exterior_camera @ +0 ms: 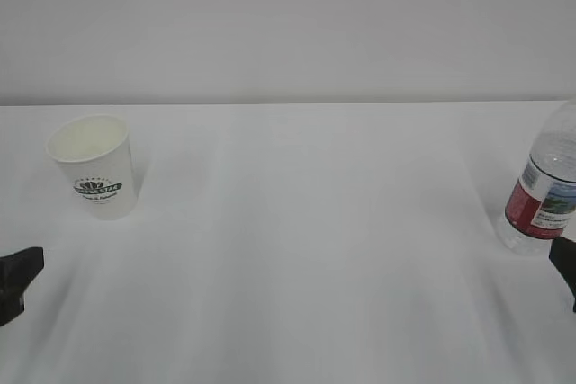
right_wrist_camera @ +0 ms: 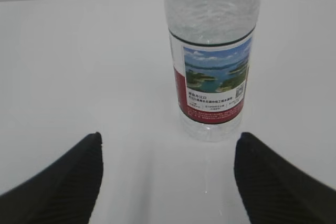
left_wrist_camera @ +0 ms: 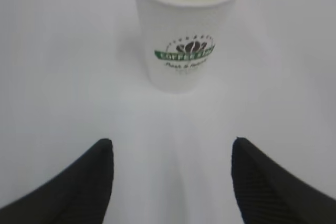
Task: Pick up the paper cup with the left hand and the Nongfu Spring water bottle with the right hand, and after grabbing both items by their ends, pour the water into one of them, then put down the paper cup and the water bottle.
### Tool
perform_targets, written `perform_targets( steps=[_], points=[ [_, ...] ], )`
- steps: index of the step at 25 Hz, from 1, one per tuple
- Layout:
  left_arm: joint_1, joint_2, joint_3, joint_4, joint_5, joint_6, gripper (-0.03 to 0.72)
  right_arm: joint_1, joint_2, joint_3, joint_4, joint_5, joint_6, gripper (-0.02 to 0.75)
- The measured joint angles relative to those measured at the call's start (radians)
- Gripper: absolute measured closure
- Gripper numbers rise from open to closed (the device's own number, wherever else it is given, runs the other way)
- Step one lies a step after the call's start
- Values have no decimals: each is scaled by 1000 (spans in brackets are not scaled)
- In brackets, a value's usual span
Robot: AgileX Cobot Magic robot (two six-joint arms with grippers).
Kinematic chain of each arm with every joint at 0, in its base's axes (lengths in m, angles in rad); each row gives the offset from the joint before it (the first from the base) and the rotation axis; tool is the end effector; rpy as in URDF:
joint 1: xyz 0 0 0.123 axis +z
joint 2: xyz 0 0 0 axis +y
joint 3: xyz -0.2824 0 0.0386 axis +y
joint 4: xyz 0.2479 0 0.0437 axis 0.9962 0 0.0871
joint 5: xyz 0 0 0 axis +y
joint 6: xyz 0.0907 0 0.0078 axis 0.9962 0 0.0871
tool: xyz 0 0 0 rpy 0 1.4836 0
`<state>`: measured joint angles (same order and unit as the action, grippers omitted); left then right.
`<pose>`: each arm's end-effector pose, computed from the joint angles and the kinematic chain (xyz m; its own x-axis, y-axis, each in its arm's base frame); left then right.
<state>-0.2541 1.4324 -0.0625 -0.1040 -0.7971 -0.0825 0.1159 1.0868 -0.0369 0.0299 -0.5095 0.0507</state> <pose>0.1679 -0.0366 0.1311 -0.4776 -0.0353 -0.8779 0.1147 0.9881 -0.1022 0.1450 0.0155 0.1577 -0.4417 0.0258 -0.8968 -0.0689 0.9957 0.0626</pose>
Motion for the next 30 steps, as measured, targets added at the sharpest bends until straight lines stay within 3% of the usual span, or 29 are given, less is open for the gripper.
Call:
perform_targets(
  steps=[9,22,30],
  points=[
    [0,192,56,28,-325,-19,181,0,146,4,-74,-152,3,150],
    [0,221,54,41,-345,-20,183,0,266,4,59,-392,-123,150],
    [0,221,54,32,-349,-20,183,0,316,4,75,-433,-130,150]
  ],
)
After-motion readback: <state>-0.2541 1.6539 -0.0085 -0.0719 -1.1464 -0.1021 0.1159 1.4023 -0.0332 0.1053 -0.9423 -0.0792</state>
